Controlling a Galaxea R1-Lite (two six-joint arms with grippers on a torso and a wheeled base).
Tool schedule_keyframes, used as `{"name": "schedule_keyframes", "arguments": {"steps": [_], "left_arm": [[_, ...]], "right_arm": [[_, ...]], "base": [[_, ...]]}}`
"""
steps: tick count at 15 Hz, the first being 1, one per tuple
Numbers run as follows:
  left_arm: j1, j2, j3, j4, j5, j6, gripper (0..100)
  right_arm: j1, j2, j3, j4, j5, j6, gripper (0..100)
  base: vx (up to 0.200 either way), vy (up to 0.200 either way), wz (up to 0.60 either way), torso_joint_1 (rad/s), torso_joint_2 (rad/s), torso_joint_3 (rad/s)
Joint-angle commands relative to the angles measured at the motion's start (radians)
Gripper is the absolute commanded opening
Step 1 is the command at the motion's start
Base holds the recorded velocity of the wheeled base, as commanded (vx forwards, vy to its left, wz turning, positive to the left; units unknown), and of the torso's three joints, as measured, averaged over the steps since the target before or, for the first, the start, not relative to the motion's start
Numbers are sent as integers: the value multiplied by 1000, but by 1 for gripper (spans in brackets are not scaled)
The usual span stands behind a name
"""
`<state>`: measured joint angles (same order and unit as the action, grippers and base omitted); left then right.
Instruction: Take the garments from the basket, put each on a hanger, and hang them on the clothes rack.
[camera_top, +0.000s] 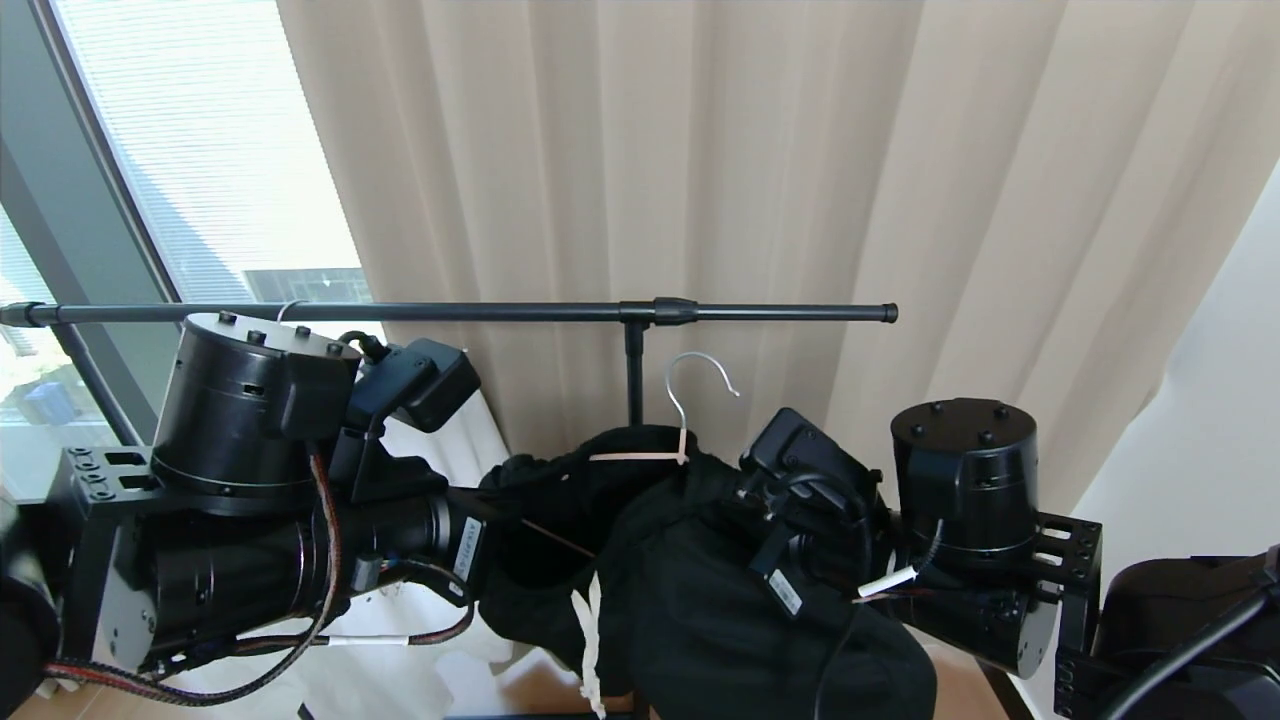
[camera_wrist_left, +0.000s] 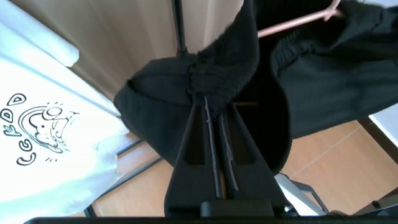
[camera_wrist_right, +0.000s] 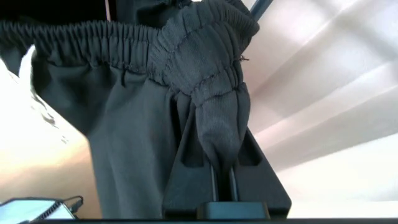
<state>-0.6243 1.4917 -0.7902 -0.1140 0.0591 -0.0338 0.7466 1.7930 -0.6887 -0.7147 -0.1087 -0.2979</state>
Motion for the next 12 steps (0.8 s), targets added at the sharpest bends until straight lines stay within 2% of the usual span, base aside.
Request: {"name": "schedule_keyframes", "arguments": {"steps": [1, 4, 8, 12], "left_arm": [[-22, -1, 6, 4, 1, 0, 0], [-66, -1, 6, 22, -1, -1, 0], [-75, 32, 6, 20, -1, -66, 0], [-78, 50, 5, 20, -2, -104, 0]], "right_arm": [[0, -3, 3, -14, 1, 5, 0], [8, -3, 9, -28, 14, 16, 0], [11, -32, 28, -40, 83, 43, 0], [22, -34, 72, -154, 115, 43, 0]], "base": [[0, 0, 0, 0, 0, 0], [0, 0, 0, 0, 0, 0], [0, 0, 0, 0, 0, 0], [0, 0, 0, 0, 0, 0]]}}
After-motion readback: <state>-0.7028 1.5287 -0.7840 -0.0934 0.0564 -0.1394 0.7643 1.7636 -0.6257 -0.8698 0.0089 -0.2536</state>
